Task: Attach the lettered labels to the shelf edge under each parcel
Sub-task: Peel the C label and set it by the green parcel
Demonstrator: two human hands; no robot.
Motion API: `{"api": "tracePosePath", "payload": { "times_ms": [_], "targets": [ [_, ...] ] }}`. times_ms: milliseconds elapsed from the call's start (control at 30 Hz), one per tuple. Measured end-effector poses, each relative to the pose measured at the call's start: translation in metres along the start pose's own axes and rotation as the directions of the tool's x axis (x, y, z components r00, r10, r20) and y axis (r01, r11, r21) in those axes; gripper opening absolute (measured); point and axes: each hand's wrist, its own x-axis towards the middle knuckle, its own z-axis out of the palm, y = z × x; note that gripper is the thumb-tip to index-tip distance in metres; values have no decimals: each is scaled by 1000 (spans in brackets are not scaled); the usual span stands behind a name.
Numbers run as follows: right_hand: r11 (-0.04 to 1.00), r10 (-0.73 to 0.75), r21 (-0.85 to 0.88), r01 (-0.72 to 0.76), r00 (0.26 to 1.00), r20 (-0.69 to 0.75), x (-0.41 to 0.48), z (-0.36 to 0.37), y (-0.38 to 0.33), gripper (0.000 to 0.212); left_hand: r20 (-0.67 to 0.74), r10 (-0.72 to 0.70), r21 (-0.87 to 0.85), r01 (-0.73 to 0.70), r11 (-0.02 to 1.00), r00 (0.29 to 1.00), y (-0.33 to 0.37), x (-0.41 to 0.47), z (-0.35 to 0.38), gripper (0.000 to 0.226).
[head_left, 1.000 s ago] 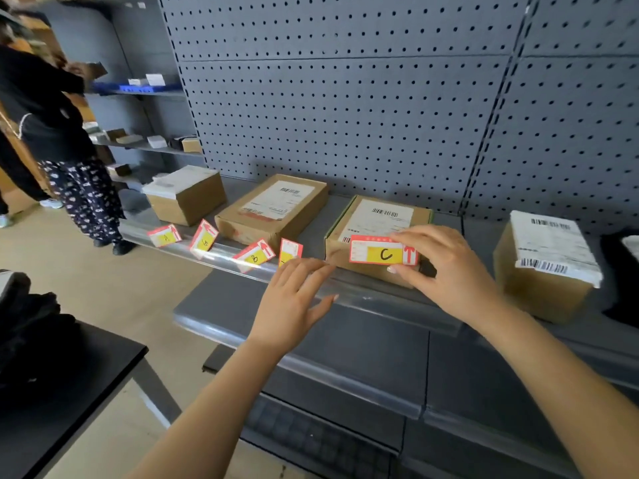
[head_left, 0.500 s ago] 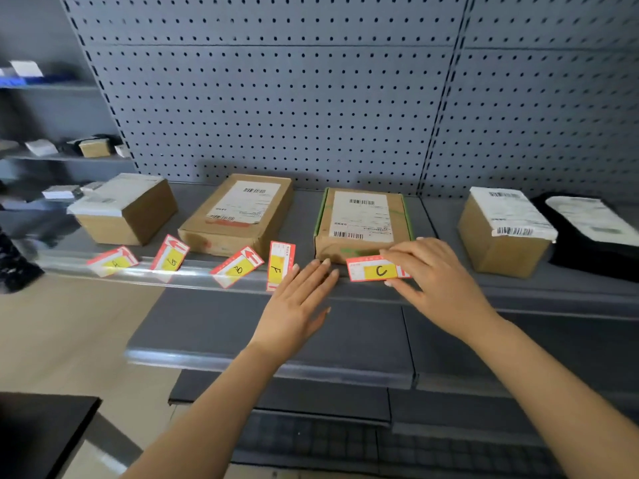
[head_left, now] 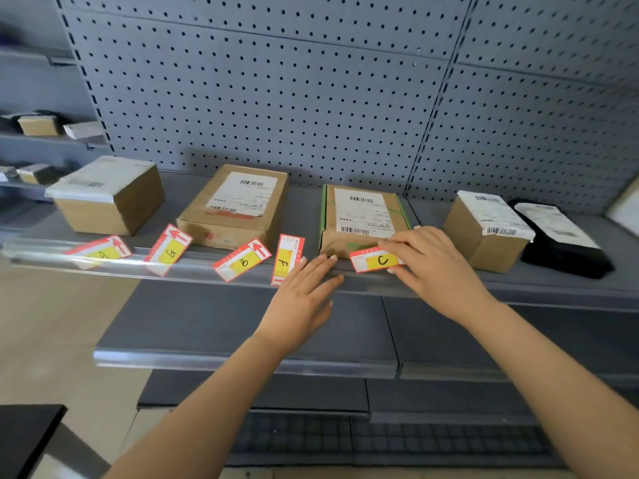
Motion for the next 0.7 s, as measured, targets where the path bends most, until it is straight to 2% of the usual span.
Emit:
{"api": "tracePosePath", "payload": {
  "times_ms": [133, 267, 367, 500, 700],
  "targets": [
    [1000, -30, 4, 29, 1000, 5, 3, -3, -2, 42, 4, -31, -17, 31, 999, 1000, 3, 1, -2, 50],
    [1000, -4, 6, 4, 1000, 13, 1, -5, -2, 43, 33, -4, 117, 0, 993, 999, 2, -1, 1, 65],
    [1000, -2, -5, 2, 1000, 27, 0, -6, 0, 42, 41, 8, 176, -15, 984, 999, 2, 0, 5, 68],
    [1000, -2, -8, 3, 1000, 31, -1, -6, 2, 42, -4, 11, 147, -10, 989, 1000, 1, 1, 9, 66],
    [1000, -7, 3, 7, 999, 32, -3, -4, 5, 42, 0, 24, 104, -24, 994, 1000, -2, -3, 8, 59]
  ]
}}
